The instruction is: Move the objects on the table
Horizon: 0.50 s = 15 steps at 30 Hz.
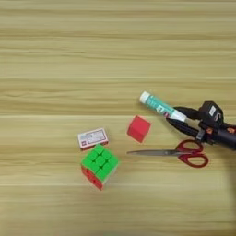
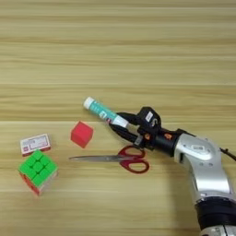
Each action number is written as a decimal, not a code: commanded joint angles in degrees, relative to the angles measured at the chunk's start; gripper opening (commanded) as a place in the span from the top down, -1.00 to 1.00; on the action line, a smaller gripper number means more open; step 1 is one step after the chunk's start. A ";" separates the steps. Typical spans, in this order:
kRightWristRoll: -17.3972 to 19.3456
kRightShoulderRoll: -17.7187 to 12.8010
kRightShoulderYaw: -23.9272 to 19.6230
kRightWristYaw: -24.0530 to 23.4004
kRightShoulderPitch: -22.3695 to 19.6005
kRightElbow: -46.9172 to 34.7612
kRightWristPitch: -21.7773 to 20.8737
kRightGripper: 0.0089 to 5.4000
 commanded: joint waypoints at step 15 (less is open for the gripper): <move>-2.48 -1.61 0.13 -1.74 -4.93 7.43 -4.83 0.37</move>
